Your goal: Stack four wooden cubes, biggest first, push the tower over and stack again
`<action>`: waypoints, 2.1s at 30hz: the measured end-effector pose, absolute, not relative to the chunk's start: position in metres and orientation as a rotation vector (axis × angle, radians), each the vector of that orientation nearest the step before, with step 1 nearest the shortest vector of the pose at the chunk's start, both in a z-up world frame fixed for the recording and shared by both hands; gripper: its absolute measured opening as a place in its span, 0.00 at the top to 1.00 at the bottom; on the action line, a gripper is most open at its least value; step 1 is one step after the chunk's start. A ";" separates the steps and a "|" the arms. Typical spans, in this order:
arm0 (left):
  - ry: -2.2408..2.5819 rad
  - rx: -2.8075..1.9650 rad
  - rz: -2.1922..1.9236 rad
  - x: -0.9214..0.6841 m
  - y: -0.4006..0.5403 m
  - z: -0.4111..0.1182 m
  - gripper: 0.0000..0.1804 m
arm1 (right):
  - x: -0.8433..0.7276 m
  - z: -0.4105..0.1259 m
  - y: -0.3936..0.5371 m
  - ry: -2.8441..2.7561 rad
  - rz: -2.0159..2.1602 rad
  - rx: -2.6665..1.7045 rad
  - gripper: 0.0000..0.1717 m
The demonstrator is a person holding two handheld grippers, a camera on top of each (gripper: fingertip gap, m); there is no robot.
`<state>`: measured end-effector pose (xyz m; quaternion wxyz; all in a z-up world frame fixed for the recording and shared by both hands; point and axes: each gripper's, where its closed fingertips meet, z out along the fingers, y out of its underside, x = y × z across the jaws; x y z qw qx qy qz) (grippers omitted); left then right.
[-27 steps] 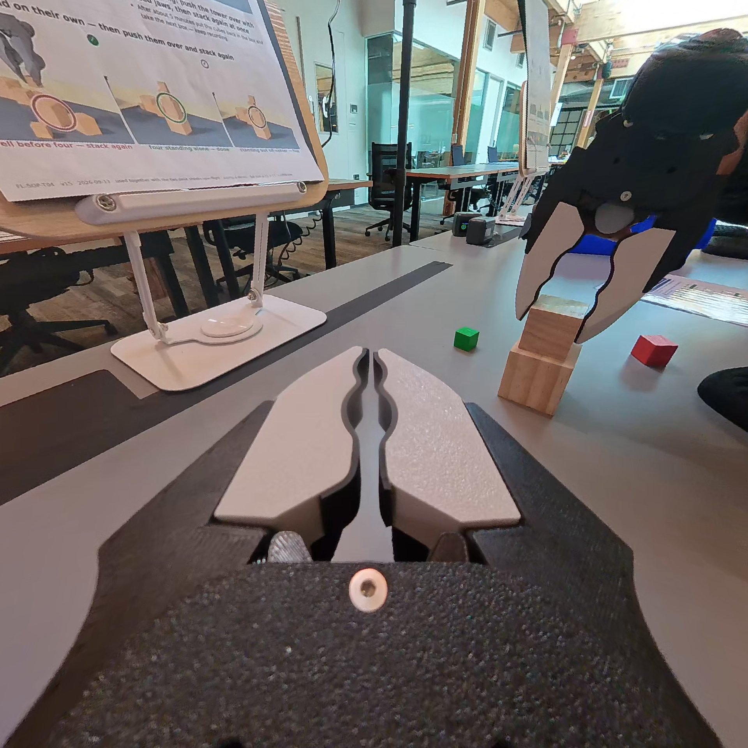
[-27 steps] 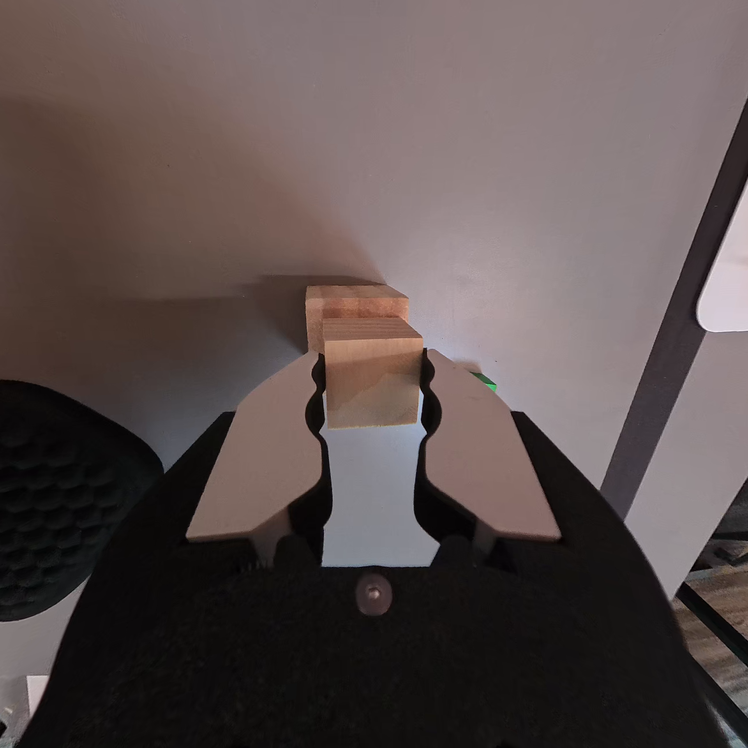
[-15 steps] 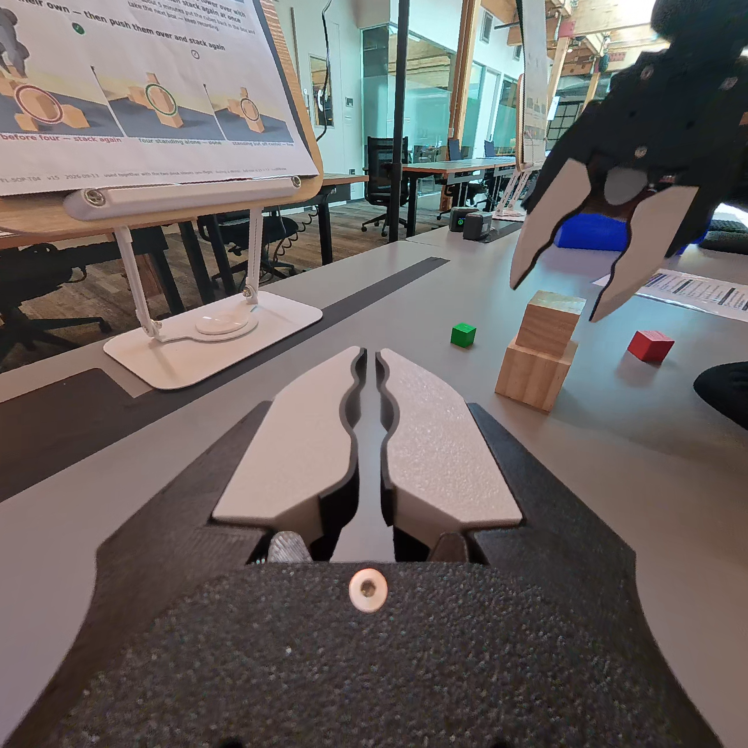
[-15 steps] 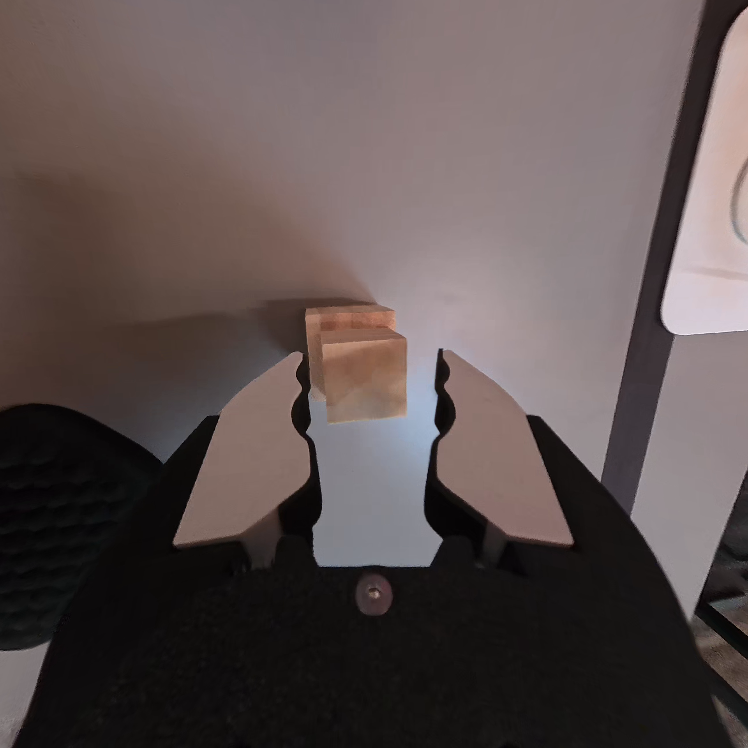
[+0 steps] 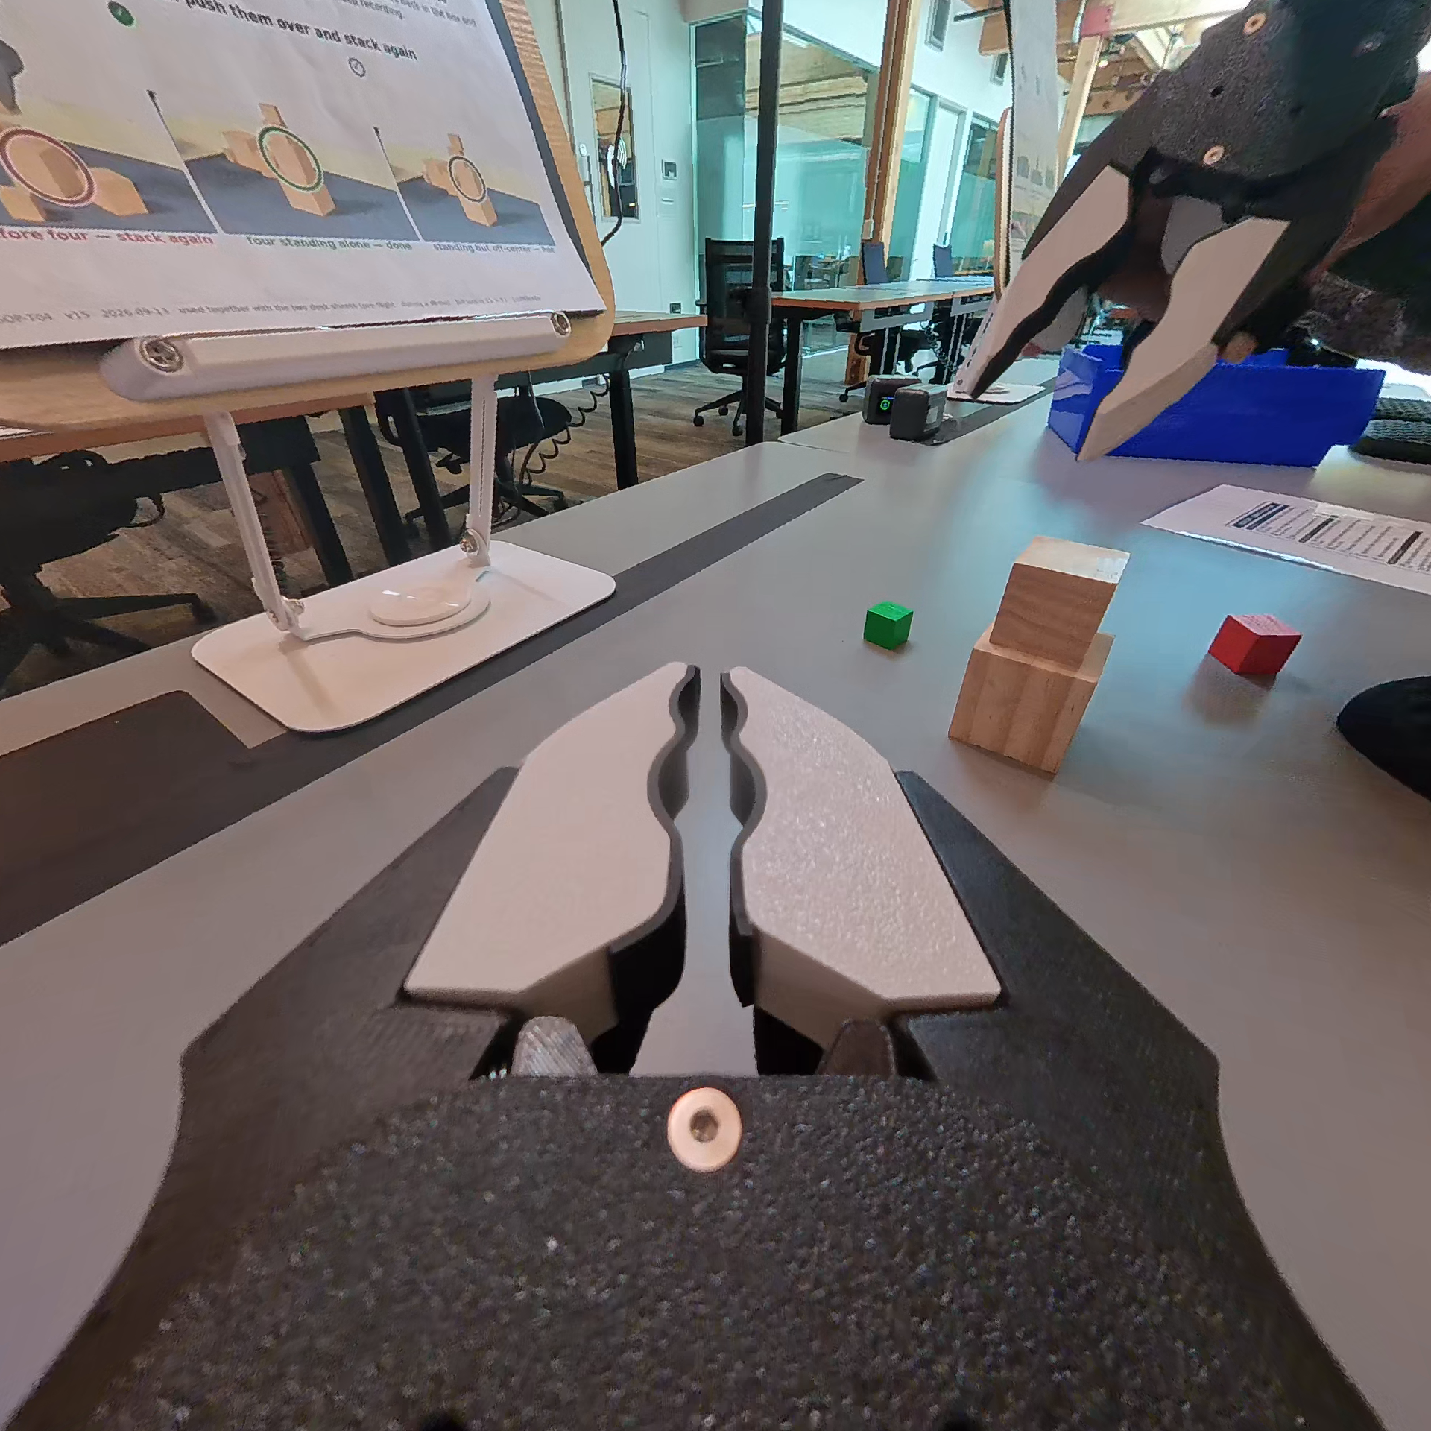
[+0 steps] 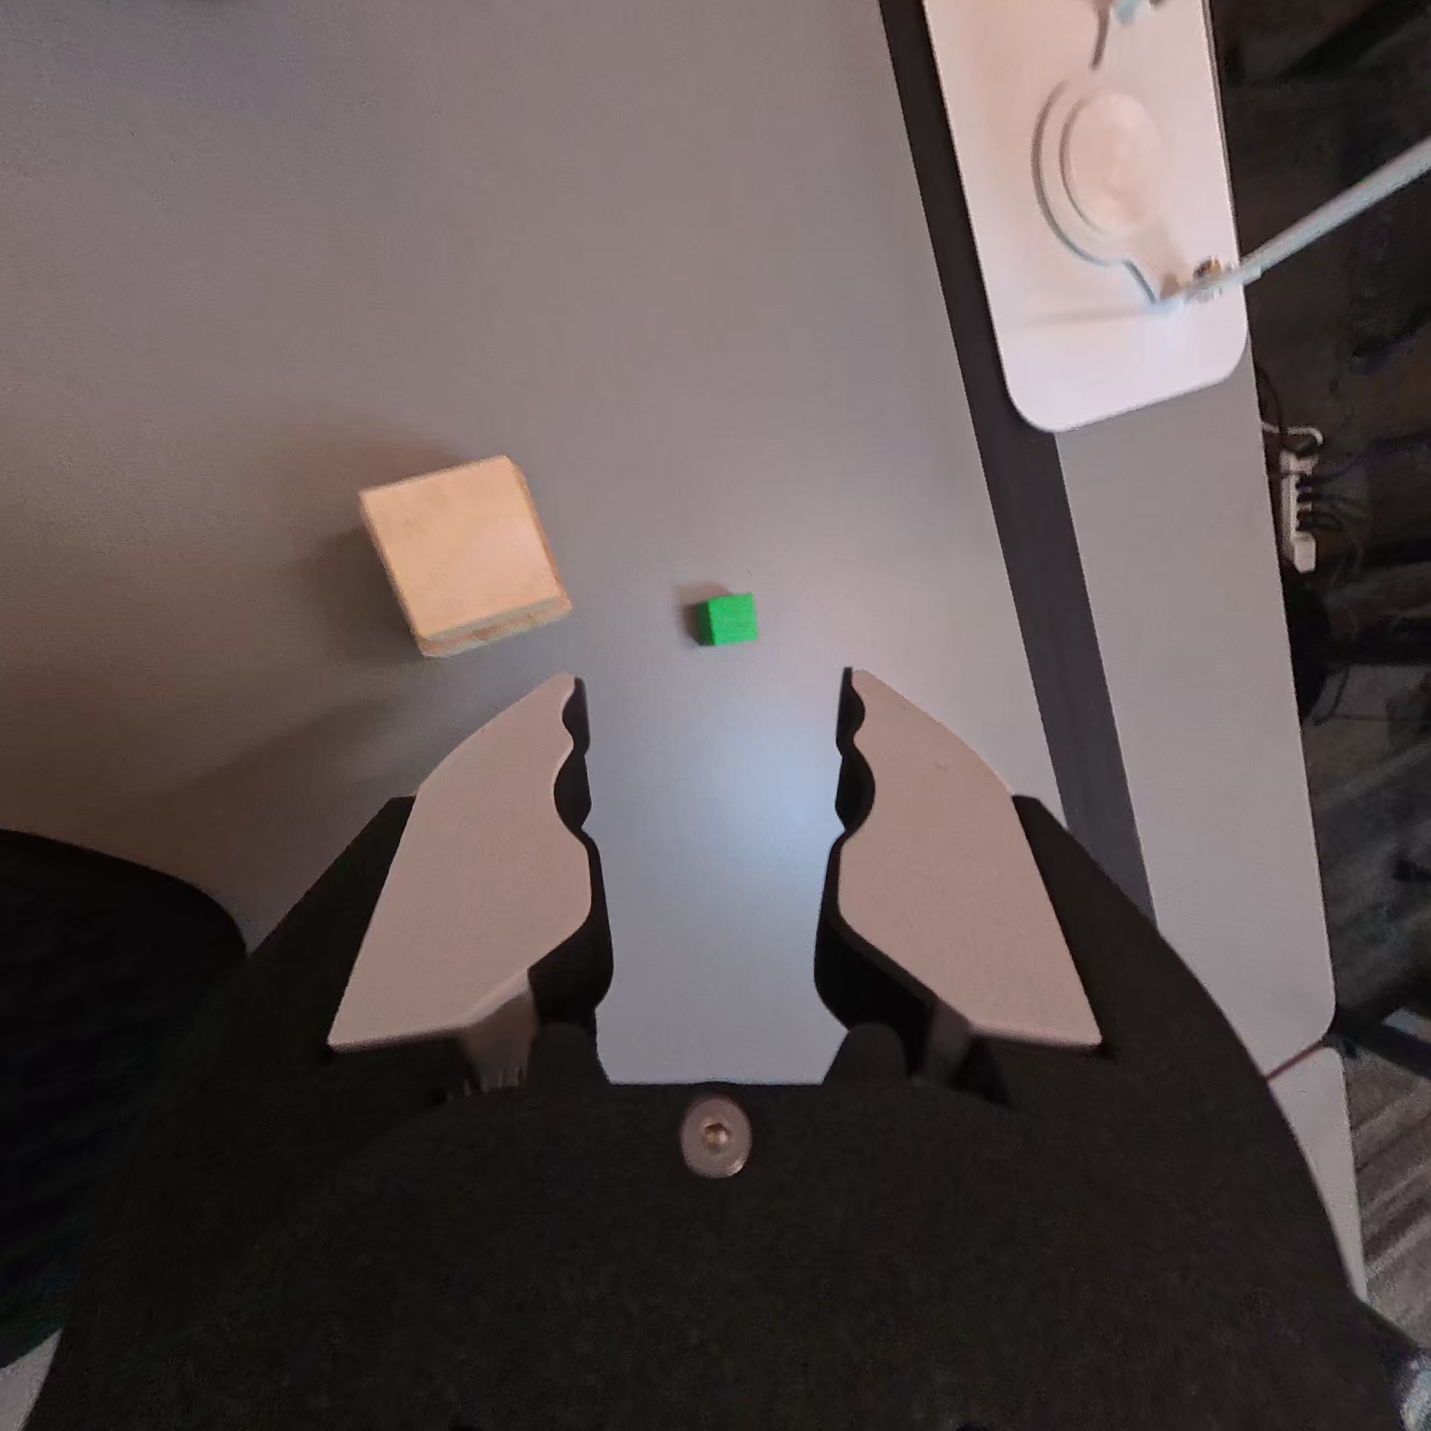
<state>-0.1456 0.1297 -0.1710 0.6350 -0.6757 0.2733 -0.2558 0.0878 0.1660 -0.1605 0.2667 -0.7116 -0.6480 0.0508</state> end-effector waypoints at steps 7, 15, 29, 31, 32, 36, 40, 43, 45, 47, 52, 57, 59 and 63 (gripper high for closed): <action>0.621 -1.546 -0.584 -0.146 0.131 -0.172 0.97 | 0.114 -0.202 0.188 -1.732 0.099 -2.055 0.69; 0.642 -1.565 -0.583 -0.142 0.134 -0.177 0.97 | 0.104 -0.237 0.190 -1.795 0.152 -2.079 0.71; 0.625 -1.578 -0.570 -0.145 0.136 -0.179 0.97 | 0.171 -0.256 0.075 -1.875 0.219 -2.341 0.68; 0.621 -1.588 -0.571 -0.146 0.137 -0.181 0.97 | 0.181 -0.257 0.059 -1.766 0.222 -2.396 0.67; 0.620 -1.593 -0.569 -0.146 0.137 -0.182 0.97 | 0.185 -0.259 0.054 -1.706 0.216 -2.425 0.67; 0.602 -1.605 -0.568 -0.147 0.139 -0.184 0.98 | 0.194 -0.277 0.048 -1.448 0.186 -2.528 0.68; 0.573 -1.607 -0.577 -0.150 0.139 -0.183 0.98 | 0.191 -0.273 0.050 -1.318 0.268 -2.556 0.83; 0.561 -1.612 -0.584 -0.151 0.141 -0.184 0.98 | 0.181 -0.250 0.062 -1.360 0.251 -2.462 0.83; 0.563 -1.618 -0.579 -0.151 0.142 -0.185 0.98 | 0.165 -0.227 0.072 -1.432 0.249 -2.355 0.83; 0.565 -1.618 -0.577 -0.151 0.142 -0.185 0.98 | 0.143 -0.203 0.082 -1.528 0.247 -2.231 0.83; 0.571 -1.615 -0.580 -0.151 0.140 -0.184 0.98 | 0.087 -0.162 0.106 -1.798 0.226 -1.932 0.83; 0.599 -1.612 -0.600 -0.146 0.138 -0.184 0.97 | 0.049 -0.155 0.121 -1.993 0.242 -1.809 0.83; 0.610 -1.600 -0.617 -0.144 0.136 -0.182 0.96 | 0.040 -0.161 0.122 -2.045 0.251 -1.791 0.83; 0.628 -1.569 -0.650 -0.140 0.133 -0.176 0.95 | 0.032 -0.175 0.118 -2.128 0.279 -1.790 0.83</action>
